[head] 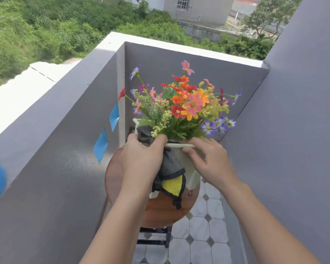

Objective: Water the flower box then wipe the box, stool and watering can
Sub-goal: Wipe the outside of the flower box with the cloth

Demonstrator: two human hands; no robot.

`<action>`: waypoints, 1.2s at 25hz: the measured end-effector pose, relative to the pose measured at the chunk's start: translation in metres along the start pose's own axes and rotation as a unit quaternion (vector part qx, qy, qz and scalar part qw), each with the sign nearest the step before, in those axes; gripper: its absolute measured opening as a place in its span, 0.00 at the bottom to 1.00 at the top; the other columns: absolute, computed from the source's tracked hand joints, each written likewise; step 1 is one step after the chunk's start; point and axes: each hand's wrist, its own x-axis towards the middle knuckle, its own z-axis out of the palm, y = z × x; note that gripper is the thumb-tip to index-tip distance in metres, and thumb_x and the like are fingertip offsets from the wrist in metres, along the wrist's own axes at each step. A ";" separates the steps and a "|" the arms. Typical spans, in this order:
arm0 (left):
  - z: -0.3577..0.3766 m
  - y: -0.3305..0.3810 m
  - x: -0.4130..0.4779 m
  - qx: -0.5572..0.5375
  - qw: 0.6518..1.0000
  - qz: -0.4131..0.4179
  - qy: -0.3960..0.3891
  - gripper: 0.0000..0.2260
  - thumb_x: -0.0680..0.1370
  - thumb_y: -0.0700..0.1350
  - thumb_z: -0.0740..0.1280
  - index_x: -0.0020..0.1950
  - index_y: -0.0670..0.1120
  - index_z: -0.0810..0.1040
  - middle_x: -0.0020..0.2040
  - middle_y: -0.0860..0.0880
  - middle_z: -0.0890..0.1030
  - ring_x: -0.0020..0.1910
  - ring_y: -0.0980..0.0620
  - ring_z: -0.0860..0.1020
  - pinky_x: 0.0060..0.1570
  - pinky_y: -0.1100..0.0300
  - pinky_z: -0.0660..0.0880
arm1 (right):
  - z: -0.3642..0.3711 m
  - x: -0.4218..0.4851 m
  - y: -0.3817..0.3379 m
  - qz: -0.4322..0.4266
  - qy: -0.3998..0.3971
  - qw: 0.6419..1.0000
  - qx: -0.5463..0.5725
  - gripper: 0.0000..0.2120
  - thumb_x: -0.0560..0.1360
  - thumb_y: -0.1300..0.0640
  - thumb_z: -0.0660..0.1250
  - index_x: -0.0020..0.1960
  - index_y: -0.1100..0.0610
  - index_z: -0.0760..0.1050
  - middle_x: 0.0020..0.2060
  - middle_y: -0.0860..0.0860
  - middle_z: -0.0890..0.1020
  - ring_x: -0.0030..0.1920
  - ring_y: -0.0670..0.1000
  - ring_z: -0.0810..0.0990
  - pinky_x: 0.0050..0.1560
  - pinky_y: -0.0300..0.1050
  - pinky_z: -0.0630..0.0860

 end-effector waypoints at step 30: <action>0.014 -0.049 -0.004 0.053 0.969 0.240 0.004 0.13 0.79 0.46 0.62 0.61 0.46 0.78 0.46 0.50 0.72 0.47 0.61 0.71 0.49 0.69 0.67 | -0.013 0.021 0.040 -0.045 -0.007 0.997 0.067 0.16 0.74 0.40 0.56 0.32 0.48 0.67 0.25 0.45 0.68 0.32 0.40 0.68 0.32 0.33 0.62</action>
